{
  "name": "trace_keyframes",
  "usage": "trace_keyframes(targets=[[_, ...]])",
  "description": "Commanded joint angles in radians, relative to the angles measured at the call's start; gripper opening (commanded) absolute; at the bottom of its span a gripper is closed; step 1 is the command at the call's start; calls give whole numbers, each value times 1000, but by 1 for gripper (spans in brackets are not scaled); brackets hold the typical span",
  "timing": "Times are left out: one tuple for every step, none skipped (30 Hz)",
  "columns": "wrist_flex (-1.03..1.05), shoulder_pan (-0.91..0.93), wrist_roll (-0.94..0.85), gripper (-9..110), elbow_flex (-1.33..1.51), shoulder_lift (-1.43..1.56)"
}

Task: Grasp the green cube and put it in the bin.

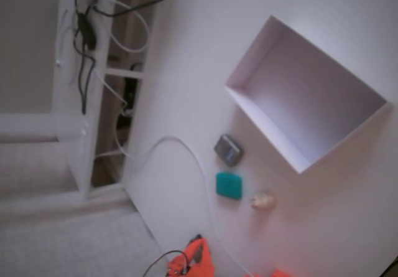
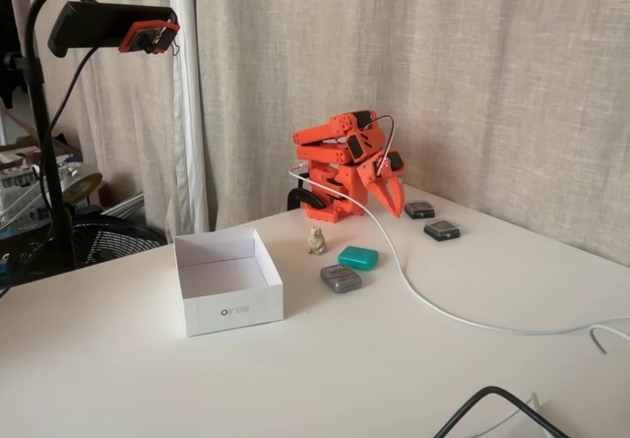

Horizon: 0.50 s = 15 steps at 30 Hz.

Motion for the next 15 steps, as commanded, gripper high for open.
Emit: trace_keyframes(targets=[[-12,-17,-18,-8,-3,11],[-12,-14,-17,-8,-3,11],[-15,-18,-17,-6,-3,11],[-55,-23,-25,-6,-2,8],[-104,-23,-37,-4,-5,-9],[-156,-20,-37,-2,-15,-32],[-212,-21,-37,2,-31,-64],[-258,-25,-37,7,-52,-98],[-296,-29,-37,13,-83,-140],[-337,-37,-34,20,-123,-196],[-387,-48,-28,25,-166,-261],[-433,-60,-28,26,-215,-331],[-480,-71,-20,29,-268,-402],[-515,-86,-11,30,-327,-480],[-535,-106,-9,30,-394,-560]])
